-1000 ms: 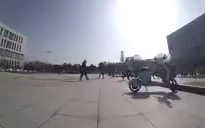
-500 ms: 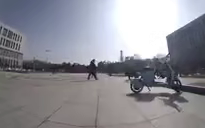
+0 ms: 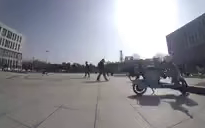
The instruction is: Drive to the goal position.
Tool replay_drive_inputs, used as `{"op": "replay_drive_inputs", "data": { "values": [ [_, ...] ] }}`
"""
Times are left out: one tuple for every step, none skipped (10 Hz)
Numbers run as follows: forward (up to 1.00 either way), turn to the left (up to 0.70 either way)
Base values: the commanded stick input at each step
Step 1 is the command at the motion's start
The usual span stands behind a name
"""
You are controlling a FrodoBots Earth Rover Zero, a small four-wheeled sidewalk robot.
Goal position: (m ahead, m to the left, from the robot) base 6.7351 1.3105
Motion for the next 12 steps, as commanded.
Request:
{"op": "replay_drive_inputs", "data": {
  "values": [
    [0.5,0.01],
    [0.5,0.27],
    [0.5,0.5],
    [0.5,0.29],
    [0.5,0.03],
    [0.5,0.0],
    [0.5,0.0],
    [0.5,0.0],
    [0.5,0.0],
    [0.5,0.0],
    [0.5,0.0],
    [0.5,0.0]
  ]
}}
